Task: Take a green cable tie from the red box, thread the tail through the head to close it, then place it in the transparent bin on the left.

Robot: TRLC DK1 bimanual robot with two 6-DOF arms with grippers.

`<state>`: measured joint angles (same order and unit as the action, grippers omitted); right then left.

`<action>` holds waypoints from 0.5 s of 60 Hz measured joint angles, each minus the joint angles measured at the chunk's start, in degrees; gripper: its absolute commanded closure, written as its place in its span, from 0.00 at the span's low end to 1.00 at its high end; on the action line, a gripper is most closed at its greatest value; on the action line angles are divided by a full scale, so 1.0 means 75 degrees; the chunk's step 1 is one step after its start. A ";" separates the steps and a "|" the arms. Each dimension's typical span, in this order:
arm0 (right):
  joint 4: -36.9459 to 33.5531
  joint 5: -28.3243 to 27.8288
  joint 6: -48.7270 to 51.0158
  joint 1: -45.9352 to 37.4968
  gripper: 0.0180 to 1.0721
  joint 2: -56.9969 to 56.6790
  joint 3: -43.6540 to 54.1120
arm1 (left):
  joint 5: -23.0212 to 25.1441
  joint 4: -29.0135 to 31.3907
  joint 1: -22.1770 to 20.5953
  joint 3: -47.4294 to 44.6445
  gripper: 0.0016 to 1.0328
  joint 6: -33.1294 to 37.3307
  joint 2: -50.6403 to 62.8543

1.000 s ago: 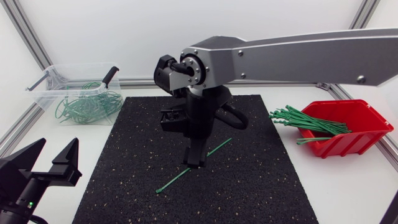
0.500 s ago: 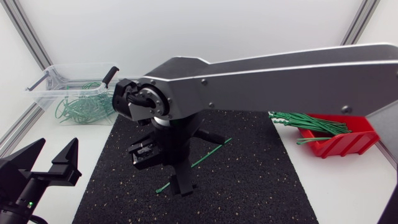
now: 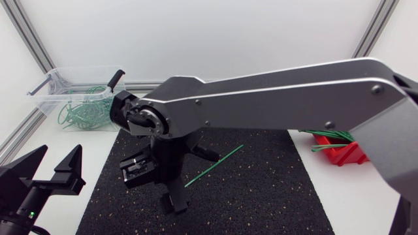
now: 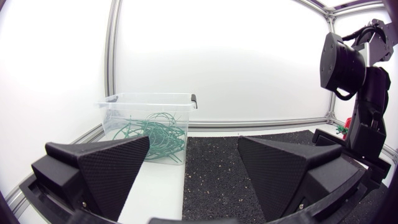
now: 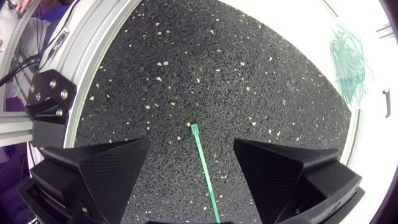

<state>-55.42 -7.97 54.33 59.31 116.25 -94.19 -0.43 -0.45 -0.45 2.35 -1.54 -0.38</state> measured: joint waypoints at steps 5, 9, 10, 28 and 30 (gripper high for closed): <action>0.0160 0.0006 0.0032 0.0041 0.13 0.0160 0.0003 | 0.0000 0.0003 0.0000 0.0000 0.04 0.0000 0.0000; 0.0350 0.0041 0.0125 0.0067 0.14 0.0283 0.0023 | 0.0000 0.0003 0.0000 0.0000 0.04 0.0000 0.0000; 0.0405 0.0070 0.0143 0.0076 0.14 0.0309 0.0035 | 0.0000 0.0003 0.0000 0.0000 0.04 0.0000 0.0000; 0.0769 0.0128 0.0463 0.0073 0.38 0.0764 0.0082 | 0.0000 0.0003 0.0000 0.0000 0.04 0.0000 0.0000; 0.0796 0.0152 0.0525 0.0070 0.42 0.0822 0.0082 | 0.0000 0.0003 0.0000 0.0000 0.04 0.0000 0.0000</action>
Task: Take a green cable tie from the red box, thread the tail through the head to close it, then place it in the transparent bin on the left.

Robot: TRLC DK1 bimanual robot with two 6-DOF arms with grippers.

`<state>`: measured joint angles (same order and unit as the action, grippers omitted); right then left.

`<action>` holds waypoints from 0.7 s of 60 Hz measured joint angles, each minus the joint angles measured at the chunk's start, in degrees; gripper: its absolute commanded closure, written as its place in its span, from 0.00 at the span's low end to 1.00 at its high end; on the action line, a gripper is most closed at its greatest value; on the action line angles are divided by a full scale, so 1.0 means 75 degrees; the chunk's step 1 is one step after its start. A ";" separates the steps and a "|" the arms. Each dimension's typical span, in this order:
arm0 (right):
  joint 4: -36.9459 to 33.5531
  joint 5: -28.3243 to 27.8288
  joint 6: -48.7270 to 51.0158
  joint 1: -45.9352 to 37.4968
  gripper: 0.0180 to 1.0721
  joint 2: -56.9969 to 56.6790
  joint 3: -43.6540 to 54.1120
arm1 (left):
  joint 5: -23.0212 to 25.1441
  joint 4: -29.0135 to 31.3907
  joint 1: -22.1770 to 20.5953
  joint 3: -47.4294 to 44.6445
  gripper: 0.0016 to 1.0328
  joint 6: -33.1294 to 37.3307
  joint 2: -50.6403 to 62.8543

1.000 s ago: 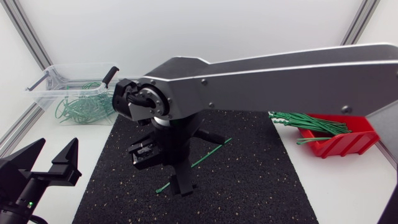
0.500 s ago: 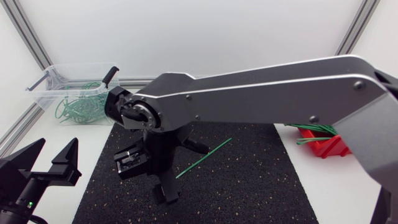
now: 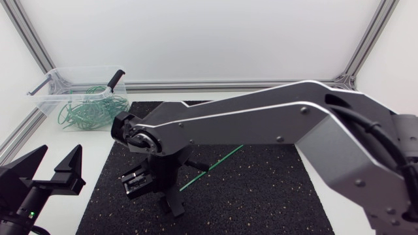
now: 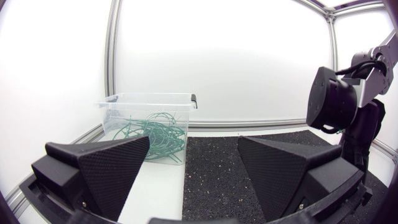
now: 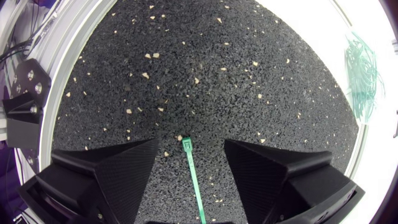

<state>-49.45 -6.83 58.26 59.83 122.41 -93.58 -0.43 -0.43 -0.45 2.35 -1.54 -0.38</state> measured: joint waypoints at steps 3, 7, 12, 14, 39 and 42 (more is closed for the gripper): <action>0.0003 0.0003 0.0050 -0.0026 0.46 0.0082 0.0000 | 0.0000 0.0000 0.0000 0.0000 0.04 0.0000 0.0000; 0.0032 0.0017 0.0105 -0.0041 0.52 0.0143 0.0006 | 0.0000 0.0000 0.0000 0.0000 0.04 0.0000 0.0000; 0.0067 0.0029 0.0181 -0.0087 0.58 0.0154 0.0006 | 0.0000 0.0000 0.0000 0.0000 0.04 0.0000 0.0000; 0.0082 0.0032 0.0216 -0.0093 0.58 0.0154 0.0006 | 0.0000 0.0000 0.0000 0.0000 0.04 0.0000 0.0000; 0.0122 0.0032 0.0332 -0.0140 0.65 0.0283 0.0006 | 0.0000 0.0000 0.0000 0.0000 0.04 0.0000 0.0000; 0.0122 0.0029 0.0338 -0.0140 0.65 0.0286 0.0006 | 0.0000 0.0000 0.0000 0.0000 0.04 0.0000 0.0000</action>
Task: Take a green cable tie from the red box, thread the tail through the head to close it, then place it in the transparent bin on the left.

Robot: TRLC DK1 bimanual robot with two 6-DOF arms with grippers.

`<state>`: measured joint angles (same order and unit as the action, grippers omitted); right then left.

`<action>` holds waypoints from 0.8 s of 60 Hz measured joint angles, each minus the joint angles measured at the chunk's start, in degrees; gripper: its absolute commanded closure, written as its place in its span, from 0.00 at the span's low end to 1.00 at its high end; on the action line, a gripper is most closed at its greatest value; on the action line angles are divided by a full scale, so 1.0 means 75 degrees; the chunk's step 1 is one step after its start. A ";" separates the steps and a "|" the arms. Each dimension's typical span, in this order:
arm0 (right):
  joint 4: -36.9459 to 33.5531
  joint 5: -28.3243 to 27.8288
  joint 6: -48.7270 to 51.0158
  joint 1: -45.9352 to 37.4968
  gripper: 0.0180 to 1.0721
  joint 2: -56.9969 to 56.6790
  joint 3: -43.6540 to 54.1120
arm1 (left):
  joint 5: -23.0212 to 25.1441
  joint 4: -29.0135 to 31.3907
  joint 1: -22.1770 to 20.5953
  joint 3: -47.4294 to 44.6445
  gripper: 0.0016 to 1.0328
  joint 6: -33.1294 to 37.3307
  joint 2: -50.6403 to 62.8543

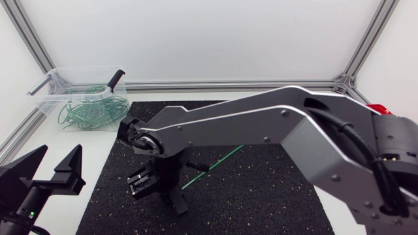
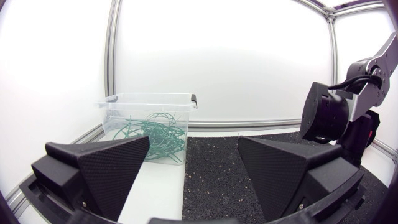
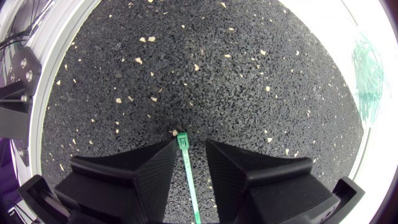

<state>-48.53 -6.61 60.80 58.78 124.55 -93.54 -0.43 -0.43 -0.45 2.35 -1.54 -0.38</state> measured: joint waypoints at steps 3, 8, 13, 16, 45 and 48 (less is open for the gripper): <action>0.0000 0.0003 0.0017 0.0000 0.65 0.0000 0.0000 | 0.0000 0.0000 0.0000 0.0000 0.04 0.0000 0.0000; 0.0000 0.0000 0.0020 0.0000 0.65 0.0003 0.0000 | 0.0000 0.0000 0.0000 0.0000 0.04 0.0000 0.0000; 0.0000 0.0000 0.0020 0.0006 0.73 0.0006 0.0000 | 0.0000 0.0000 0.0000 0.0000 0.04 0.0000 0.0000; 0.0000 -0.0003 0.0020 0.0006 0.75 0.0006 0.0000 | 0.0000 0.0000 0.0000 0.0000 0.04 0.0000 0.0000; -0.0012 -0.0006 0.0017 0.0070 0.79 0.0067 0.0000 | 0.0000 0.0000 0.0000 0.0000 0.04 0.0000 0.0000; -0.0032 -0.0006 0.0017 0.0073 0.81 0.0070 0.0000 | 0.0000 0.0000 0.0000 0.0000 0.04 0.0000 0.0000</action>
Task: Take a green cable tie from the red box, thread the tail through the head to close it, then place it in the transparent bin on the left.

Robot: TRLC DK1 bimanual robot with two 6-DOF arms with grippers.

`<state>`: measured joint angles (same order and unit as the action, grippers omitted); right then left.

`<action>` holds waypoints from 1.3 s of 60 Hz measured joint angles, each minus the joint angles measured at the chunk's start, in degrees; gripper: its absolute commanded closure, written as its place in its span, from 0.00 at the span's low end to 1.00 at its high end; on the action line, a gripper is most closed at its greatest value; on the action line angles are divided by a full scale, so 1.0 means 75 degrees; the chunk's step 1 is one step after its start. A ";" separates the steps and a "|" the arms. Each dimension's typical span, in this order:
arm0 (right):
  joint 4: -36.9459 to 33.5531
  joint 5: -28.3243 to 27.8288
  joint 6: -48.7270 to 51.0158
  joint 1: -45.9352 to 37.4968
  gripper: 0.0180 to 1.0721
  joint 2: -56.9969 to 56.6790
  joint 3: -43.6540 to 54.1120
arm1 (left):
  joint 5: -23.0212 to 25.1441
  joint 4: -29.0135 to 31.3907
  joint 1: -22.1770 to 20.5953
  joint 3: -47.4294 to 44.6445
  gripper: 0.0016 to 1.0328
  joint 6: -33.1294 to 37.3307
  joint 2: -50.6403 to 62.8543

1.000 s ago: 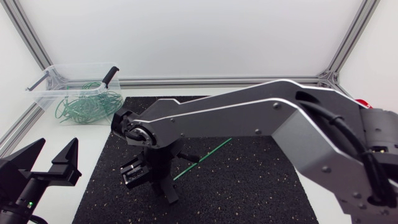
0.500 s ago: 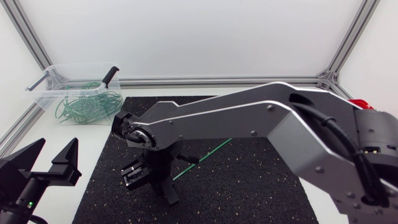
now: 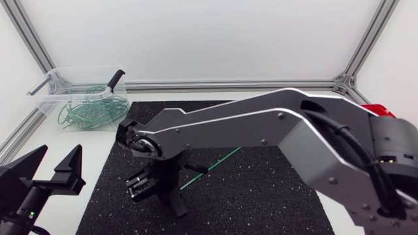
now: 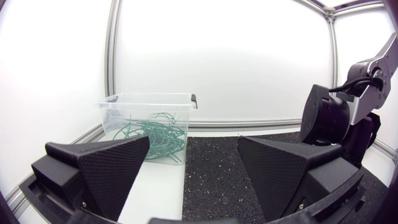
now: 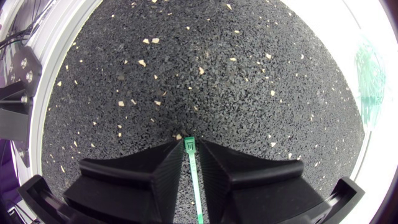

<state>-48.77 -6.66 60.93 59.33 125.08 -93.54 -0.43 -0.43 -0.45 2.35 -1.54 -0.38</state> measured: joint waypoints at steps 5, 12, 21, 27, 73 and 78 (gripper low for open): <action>-0.0055 -0.0044 0.0000 -0.0003 0.95 0.0006 0.0000 | 0.0000 0.0000 0.0000 0.0000 0.04 0.0000 0.0000; -0.0146 -0.0090 0.0000 -0.0003 0.95 0.0035 -0.0058 | 0.0000 0.0000 0.0000 0.0000 0.04 0.0000 0.0000; -0.0154 -0.0090 0.0000 -0.0003 0.95 0.0041 -0.0073 | 0.0000 0.0000 0.0000 0.0000 0.04 0.0000 0.0000; -0.0210 -0.0090 -0.0003 -0.0003 0.95 0.0044 -0.0111 | 0.0000 0.0000 0.0000 0.0000 0.04 0.0000 0.0000; -0.3168 -0.0073 -0.0519 -0.2002 0.95 -0.1276 -0.3092 | 0.0026 -0.0268 -0.0134 0.0000 0.11 -0.0198 -0.0003; -0.3576 -0.0047 -0.0554 -0.2192 0.95 -0.1276 -0.3561 | 0.0029 -0.0262 -0.0198 0.0015 0.11 -0.0195 0.0000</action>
<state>-75.59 -7.01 56.77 42.89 115.50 -120.25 -0.21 -2.39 -1.93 2.46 -3.01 -0.38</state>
